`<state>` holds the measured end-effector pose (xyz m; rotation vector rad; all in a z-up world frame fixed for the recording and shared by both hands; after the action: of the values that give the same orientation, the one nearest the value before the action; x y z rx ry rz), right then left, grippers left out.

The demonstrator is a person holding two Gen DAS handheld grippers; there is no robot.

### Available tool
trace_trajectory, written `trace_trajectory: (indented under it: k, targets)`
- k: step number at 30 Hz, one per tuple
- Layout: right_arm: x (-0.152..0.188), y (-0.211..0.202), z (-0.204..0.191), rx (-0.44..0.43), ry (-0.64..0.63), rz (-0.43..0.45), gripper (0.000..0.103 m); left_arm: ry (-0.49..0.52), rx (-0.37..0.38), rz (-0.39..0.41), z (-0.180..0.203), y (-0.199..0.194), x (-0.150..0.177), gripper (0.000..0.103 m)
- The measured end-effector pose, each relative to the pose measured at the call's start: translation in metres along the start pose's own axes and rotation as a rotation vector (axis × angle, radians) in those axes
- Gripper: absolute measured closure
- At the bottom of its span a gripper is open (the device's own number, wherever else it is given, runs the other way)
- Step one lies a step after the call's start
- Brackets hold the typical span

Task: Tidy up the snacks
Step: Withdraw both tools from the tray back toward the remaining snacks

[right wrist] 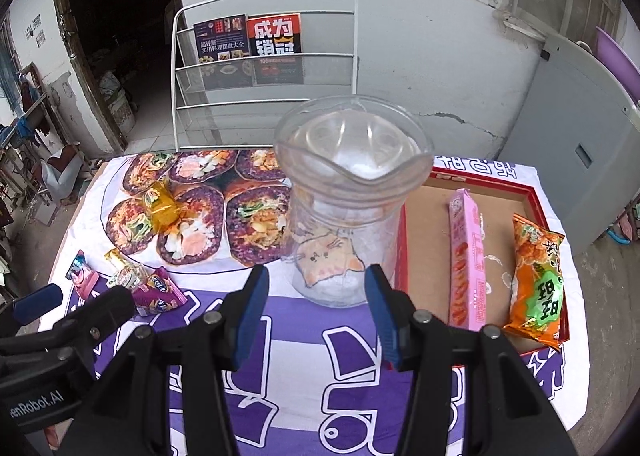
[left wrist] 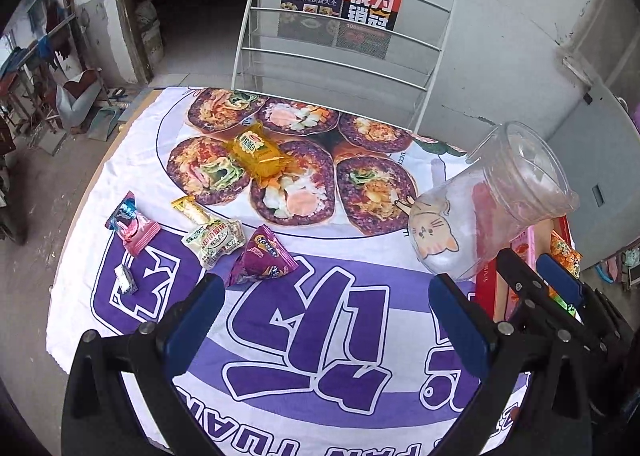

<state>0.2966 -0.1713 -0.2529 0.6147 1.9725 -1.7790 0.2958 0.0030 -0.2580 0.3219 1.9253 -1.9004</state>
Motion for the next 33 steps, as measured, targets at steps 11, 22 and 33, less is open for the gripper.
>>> trace_trajectory:
  k: [11,22,33]
  targets:
    - [0.017,0.029,-0.003,0.022,0.007,-0.044,0.054,-0.023,-0.084,-0.062,-0.02,0.054,0.036,0.0]
    - [0.022,0.039,-0.005,0.04,0.024,-0.034,0.054,-0.001,-0.128,-0.112,-0.028,0.112,0.072,0.0]
    - [0.004,0.024,-0.029,0.028,0.027,0.052,0.054,0.056,-0.134,-0.033,-0.006,0.154,0.07,0.0]
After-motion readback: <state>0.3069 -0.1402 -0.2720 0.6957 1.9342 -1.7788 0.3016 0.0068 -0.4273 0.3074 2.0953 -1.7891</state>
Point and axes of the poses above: each gripper's, at about its wrist camera, not at the fingertips, and y roughly the way its jaws point, z to its right, x to its underside, the point moved 6 cm from there along y, roughly the way its jaws point, and after that the axes turned 8 degrees about -x, right-handed, at the moved point
